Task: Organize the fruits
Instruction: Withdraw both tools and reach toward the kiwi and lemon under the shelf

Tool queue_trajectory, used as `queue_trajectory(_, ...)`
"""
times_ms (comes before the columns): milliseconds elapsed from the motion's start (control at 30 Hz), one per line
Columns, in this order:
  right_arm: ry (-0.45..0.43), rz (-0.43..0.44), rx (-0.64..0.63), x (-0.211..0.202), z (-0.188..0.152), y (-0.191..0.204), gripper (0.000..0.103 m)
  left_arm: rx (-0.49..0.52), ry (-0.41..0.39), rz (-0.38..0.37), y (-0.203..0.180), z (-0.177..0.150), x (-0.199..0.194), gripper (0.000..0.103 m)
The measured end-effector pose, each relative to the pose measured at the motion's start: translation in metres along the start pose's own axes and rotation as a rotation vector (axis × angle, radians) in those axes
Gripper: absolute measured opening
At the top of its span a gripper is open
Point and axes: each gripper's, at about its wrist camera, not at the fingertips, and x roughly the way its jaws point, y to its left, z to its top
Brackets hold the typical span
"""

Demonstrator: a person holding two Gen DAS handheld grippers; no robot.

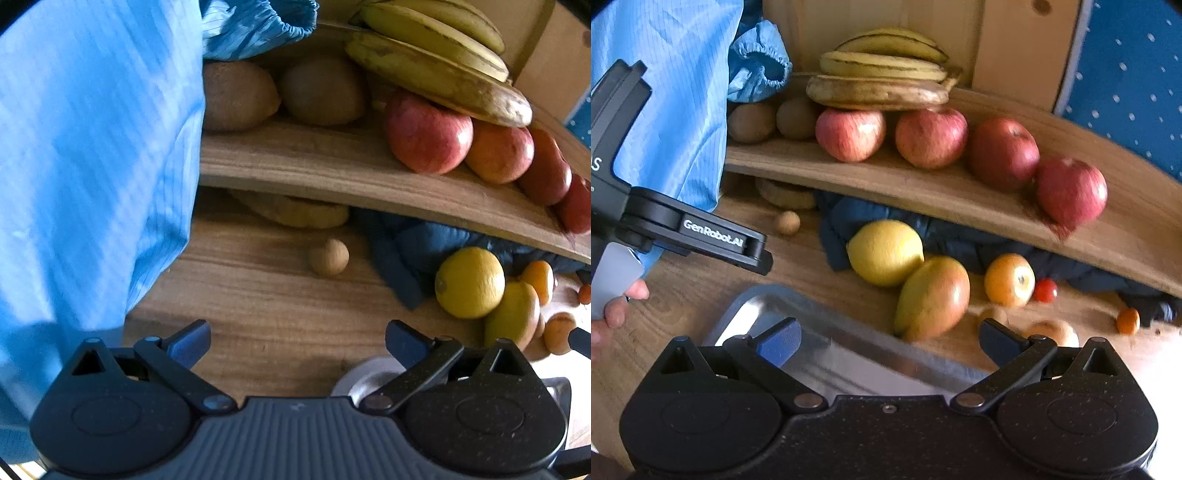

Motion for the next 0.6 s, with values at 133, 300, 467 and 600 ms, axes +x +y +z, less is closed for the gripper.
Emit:
queue_trajectory(133, -0.018, -0.007, -0.024, 0.01, 0.01, 0.003, 0.102, -0.005, -0.001, -0.002, 0.001, 0.01, 0.01, 0.102)
queue_trajectory(300, -0.05, 0.004, -0.05, 0.024, 0.019, 0.003, 0.102, 0.001, -0.005, -0.017, 0.0, 0.022, 0.019, 0.102)
queue_trajectory(467, -0.062, 0.008, -0.096, 0.035, 0.03, 0.003, 0.102, 0.009, -0.003, -0.037, -0.003, 0.03, 0.027, 0.102)
queue_trajectory(600, -0.044, 0.003, -0.135, 0.045, 0.036, 0.001, 0.1, 0.015, -0.008, -0.055, -0.005, 0.035, 0.03, 0.102)
